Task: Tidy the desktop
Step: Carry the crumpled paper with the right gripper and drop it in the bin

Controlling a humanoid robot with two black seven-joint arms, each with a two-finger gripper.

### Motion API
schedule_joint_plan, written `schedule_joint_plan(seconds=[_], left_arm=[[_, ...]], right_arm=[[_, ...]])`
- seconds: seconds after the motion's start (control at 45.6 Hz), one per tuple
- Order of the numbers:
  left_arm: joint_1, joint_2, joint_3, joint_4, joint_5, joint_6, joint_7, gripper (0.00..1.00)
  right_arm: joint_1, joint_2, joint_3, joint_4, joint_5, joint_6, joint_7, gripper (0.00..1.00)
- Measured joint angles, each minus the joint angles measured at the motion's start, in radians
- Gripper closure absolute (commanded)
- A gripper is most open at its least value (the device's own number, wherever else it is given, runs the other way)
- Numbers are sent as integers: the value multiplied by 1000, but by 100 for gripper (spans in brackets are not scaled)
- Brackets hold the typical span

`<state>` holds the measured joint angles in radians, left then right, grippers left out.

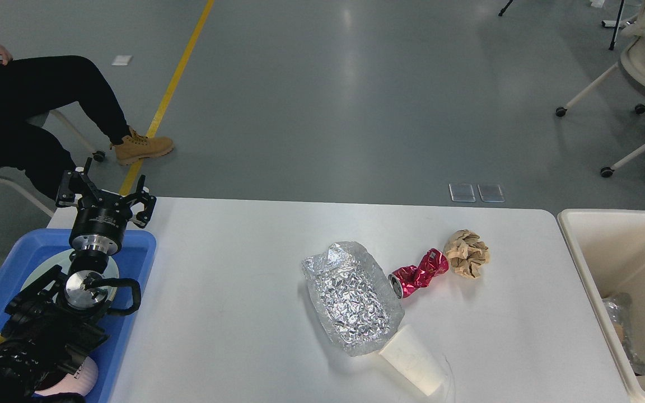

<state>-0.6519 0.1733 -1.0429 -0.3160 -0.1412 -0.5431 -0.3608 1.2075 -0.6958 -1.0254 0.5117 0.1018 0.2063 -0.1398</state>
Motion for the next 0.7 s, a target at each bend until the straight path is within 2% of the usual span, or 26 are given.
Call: schedule_joint_plan(seconds=[0.153,0.351,0.526,0.701], left_arm=[[0,0,0,0,0,0,0,3],[0,0,0,0,0,0,0,3],[0,0,0,0,0,0,0,3],[0,0,0,0,0,0,0,3]], right_arm=[[-170,39,123,-100,0,-28,1,0],[-188,45,156,-108,0,-30,1,0],[-66,55,126,-80,0,-6,2,0],[207,100,-46,46,3,39,2,0]])
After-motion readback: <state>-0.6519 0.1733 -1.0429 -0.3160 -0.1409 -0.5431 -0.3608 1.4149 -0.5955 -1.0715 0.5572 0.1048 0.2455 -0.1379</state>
